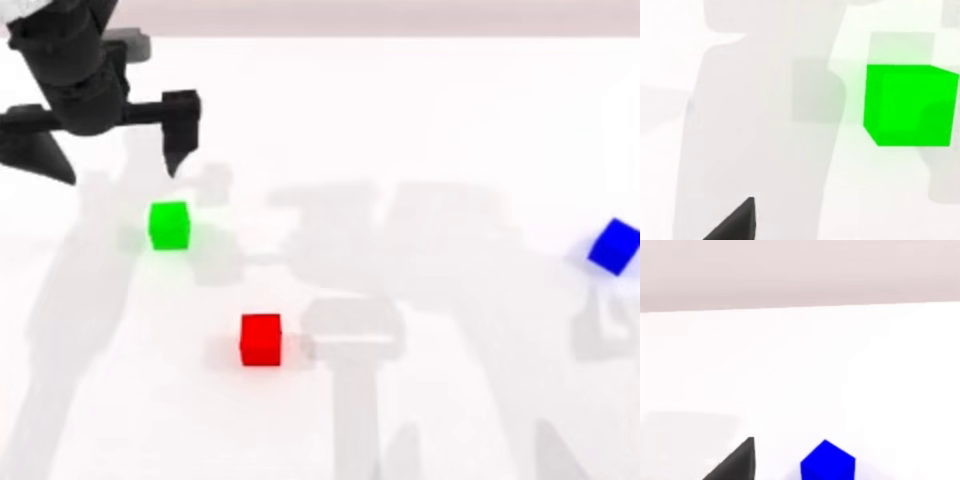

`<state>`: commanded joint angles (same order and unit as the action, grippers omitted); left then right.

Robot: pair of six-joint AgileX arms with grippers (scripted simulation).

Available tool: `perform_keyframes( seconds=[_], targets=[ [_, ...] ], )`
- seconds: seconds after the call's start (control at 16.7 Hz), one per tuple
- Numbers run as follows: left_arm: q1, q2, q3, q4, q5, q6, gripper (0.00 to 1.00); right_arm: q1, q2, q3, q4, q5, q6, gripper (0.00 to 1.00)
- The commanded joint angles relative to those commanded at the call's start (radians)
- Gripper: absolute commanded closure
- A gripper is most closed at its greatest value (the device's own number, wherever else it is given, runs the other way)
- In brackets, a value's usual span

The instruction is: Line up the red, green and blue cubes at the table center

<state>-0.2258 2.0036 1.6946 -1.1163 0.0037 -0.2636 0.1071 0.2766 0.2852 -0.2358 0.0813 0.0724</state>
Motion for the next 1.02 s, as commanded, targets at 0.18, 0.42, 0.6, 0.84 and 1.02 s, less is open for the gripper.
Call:
perform_keyframes(
  seconds=[0.18,0.42,0.6,0.84,1.02],
  targets=[
    [-0.018,0.152,0.148,-0.084,0.000,-0.021,0.00,-0.060,-0.160,-0.176,0.139,-0.045,-0.048,0.00],
    [-0.031,0.252,0.245,-0.137,0.000,-0.035,0.00,-0.096,-0.274,-0.283,0.234,-0.080,-0.072,0.00],
    [-0.031,0.255,0.248,-0.138,0.000,-0.036,0.00,-0.097,-0.277,-0.285,0.236,-0.081,-0.072,0.00],
    [-0.028,0.262,0.237,-0.122,0.000,-0.034,0.00,-0.097,-0.277,-0.285,0.236,-0.081,-0.072,0.00],
    [-0.029,0.284,0.169,-0.030,0.000,-0.033,0.00,-0.097,-0.277,-0.285,0.236,-0.081,-0.072,0.00]
  ],
)
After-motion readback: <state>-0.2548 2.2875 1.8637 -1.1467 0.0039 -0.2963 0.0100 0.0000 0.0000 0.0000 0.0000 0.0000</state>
